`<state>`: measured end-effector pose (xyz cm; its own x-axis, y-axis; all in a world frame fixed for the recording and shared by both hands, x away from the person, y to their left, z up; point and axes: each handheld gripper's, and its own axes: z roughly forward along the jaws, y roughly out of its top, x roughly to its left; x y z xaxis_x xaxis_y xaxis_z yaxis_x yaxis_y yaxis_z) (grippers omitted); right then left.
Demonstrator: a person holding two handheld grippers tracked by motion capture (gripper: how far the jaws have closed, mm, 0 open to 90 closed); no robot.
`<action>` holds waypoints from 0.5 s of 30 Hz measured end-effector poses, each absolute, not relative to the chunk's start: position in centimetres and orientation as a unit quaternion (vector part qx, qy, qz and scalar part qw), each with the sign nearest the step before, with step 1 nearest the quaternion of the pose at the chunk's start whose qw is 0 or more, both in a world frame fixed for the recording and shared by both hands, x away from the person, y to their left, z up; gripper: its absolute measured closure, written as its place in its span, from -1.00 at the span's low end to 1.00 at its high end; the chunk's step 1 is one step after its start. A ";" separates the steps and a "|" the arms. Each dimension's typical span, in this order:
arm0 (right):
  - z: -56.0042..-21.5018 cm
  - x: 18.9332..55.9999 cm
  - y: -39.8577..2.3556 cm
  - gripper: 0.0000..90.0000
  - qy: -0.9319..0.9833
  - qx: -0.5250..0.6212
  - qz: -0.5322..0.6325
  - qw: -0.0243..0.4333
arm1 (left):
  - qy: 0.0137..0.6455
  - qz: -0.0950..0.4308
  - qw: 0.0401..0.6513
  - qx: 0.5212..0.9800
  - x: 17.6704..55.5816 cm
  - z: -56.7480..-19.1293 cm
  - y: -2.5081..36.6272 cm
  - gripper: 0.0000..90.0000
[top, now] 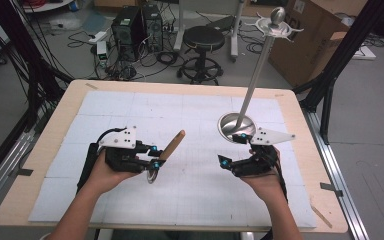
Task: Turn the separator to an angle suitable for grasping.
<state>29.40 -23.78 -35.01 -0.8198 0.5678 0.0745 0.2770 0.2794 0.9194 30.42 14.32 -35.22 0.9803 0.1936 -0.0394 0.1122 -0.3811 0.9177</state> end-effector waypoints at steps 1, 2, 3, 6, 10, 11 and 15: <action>-34.7 29.5 -23.5 -0.75 0.788 0.263 0.539 0.137 | 0.090 0.037 0.551 0.829 30.4 -35.2 14.3 0.53; -34.4 29.6 -23.2 -0.75 0.789 0.258 0.542 0.135 | 0.090 0.036 0.552 0.829 30.4 -35.2 14.4 0.53; -34.1 29.7 -23.0 -0.75 0.788 0.254 0.545 0.131 | 0.089 0.036 0.552 0.828 30.4 -35.2 14.4 0.53; -33.4 29.9 -22.3 -0.75 0.787 0.244 0.553 0.125 | 0.087 0.036 0.553 0.828 30.4 -35.2 14.5 0.53; -32.6 30.2 -21.5 -0.75 0.788 0.230 0.558 0.119 | 0.087 0.035 0.559 0.823 30.4 -35.1 14.5 0.53; -32.5 30.2 -21.3 -0.75 0.789 0.228 0.559 0.117 | 0.087 0.036 0.560 0.823 30.4 -35.1 14.5 0.53; -32.0 30.3 -20.6 -0.75 0.788 0.213 0.568 0.108 | 0.082 0.035 0.562 0.823 30.5 -35.2 14.4 0.53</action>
